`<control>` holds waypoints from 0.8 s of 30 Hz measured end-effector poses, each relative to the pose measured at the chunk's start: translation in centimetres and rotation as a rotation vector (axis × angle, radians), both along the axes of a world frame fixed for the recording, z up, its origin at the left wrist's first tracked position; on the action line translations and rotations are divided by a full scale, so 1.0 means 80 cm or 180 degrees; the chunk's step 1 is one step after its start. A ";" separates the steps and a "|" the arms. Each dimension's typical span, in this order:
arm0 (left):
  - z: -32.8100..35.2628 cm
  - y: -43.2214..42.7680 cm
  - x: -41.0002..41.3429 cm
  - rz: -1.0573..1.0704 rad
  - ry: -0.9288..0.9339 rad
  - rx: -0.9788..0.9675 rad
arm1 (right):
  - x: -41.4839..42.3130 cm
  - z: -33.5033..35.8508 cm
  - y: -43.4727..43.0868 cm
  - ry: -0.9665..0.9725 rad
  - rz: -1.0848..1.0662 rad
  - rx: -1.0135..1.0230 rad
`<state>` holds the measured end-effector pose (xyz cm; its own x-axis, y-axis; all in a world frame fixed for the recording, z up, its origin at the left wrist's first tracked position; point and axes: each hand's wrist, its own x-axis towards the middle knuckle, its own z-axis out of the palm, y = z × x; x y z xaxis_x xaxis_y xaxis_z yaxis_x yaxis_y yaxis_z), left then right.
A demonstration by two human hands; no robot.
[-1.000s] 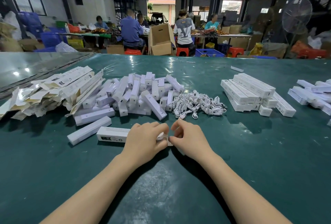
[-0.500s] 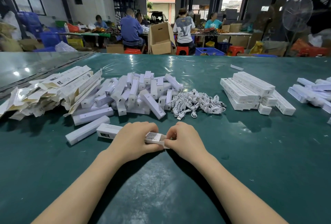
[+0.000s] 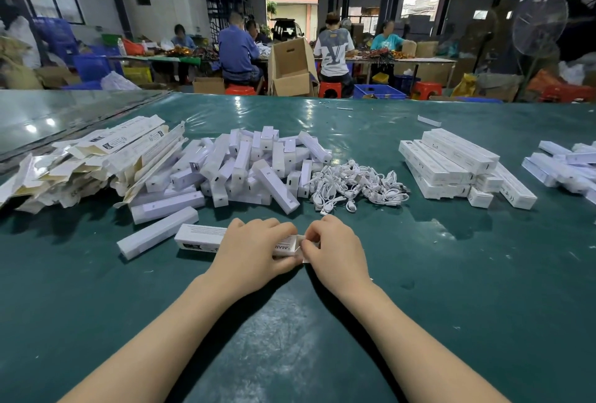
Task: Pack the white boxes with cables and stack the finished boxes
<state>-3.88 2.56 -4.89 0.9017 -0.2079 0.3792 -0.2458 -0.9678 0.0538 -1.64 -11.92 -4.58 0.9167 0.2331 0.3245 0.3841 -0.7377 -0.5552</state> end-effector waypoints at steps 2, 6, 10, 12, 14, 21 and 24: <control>0.000 -0.005 0.000 0.0016 -0.0078 0.0070 | 0.000 0.000 -0.001 -0.0108 -0.0007 -0.0228; 0.003 -0.005 0.002 0.0017 -0.0002 -0.0053 | 0.000 -0.001 -0.002 -0.0195 0.0163 -0.0443; 0.002 -0.007 -0.002 -0.0001 -0.0136 -0.0001 | 0.004 0.001 -0.006 -0.0022 0.0382 -0.0263; 0.002 -0.010 -0.006 -0.0091 -0.0306 -0.0129 | 0.005 0.001 -0.007 0.0006 0.0329 -0.0292; 0.004 -0.014 -0.009 -0.0094 -0.0412 -0.0307 | 0.004 0.000 -0.005 -0.0009 0.0243 -0.0397; 0.008 -0.012 -0.012 -0.0225 -0.0462 -0.0363 | 0.004 0.005 -0.011 0.0236 0.0691 0.0256; 0.008 -0.001 -0.003 -0.0235 0.0013 -0.0648 | 0.002 0.004 -0.010 0.0314 0.0869 0.0297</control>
<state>-4.11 2.49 -4.23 0.8884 -0.1929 0.4165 -0.3149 -0.9163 0.2475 -1.45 -12.70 -4.27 0.8524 0.4487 0.2686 0.5021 -0.5586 -0.6602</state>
